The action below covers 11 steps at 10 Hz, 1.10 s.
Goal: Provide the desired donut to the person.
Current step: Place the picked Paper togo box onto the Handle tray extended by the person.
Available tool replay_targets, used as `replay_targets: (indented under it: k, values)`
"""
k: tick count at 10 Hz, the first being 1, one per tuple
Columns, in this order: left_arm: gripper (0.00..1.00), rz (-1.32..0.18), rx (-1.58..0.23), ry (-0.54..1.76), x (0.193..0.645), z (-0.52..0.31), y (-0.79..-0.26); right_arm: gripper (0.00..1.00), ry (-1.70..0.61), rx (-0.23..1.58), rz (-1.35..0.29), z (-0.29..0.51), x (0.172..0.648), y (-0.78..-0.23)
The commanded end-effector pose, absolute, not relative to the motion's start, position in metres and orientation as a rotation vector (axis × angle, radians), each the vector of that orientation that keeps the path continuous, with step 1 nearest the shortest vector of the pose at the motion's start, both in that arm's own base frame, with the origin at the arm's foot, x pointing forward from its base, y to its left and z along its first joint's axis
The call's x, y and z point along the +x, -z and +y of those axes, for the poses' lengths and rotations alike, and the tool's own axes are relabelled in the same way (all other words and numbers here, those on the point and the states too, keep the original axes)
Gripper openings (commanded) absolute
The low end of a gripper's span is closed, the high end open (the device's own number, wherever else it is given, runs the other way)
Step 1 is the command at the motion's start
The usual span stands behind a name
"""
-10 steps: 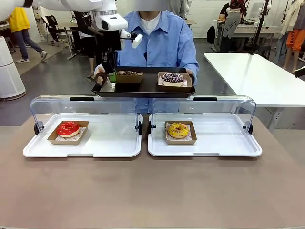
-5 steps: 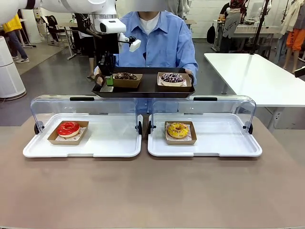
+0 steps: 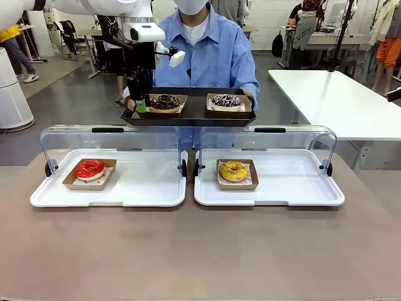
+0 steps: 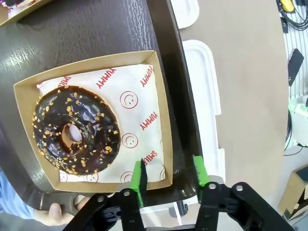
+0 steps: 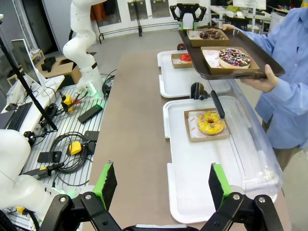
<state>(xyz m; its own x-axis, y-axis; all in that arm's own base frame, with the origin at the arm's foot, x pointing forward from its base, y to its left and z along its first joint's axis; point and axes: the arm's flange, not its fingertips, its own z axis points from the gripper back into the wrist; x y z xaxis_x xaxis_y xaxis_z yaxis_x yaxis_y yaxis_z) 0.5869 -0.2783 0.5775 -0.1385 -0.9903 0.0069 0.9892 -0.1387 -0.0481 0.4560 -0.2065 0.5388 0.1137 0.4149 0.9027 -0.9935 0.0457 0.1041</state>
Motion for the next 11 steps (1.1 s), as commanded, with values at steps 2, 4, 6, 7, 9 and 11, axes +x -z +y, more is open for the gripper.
replay_targets:
  k: [2, 4, 6, 7, 9, 11]
  values:
    - [1.00, 0.051, -0.043, 1.725, 0.591, -0.278, -0.585, 1.00, -1.289, 0.934, -0.826, -0.207, 0.458, -0.540]
    - [1.00, 0.055, -0.052, 1.728, 0.595, -0.278, -0.587, 1.00, -1.289, 0.934, -0.826, -0.207, 0.458, -0.540]
    - [1.00, 0.054, -0.053, 1.722, 0.591, -0.277, -0.586, 1.00, -1.289, 0.934, -0.826, -0.207, 0.458, -0.540]
    - [1.00, 0.062, -0.050, 1.721, 0.592, -0.276, -0.588, 1.00, -1.289, 0.934, -0.826, -0.207, 0.458, -0.540]
    - [1.00, 0.068, -0.073, 1.708, 0.581, -0.268, -0.591, 1.00, -1.289, 0.934, -0.826, -0.207, 0.458, -0.540]
    - [1.00, 0.067, -0.151, 1.715, 0.553, -0.234, -0.606, 1.00, -1.289, 0.934, -0.826, -0.207, 0.458, -0.540]
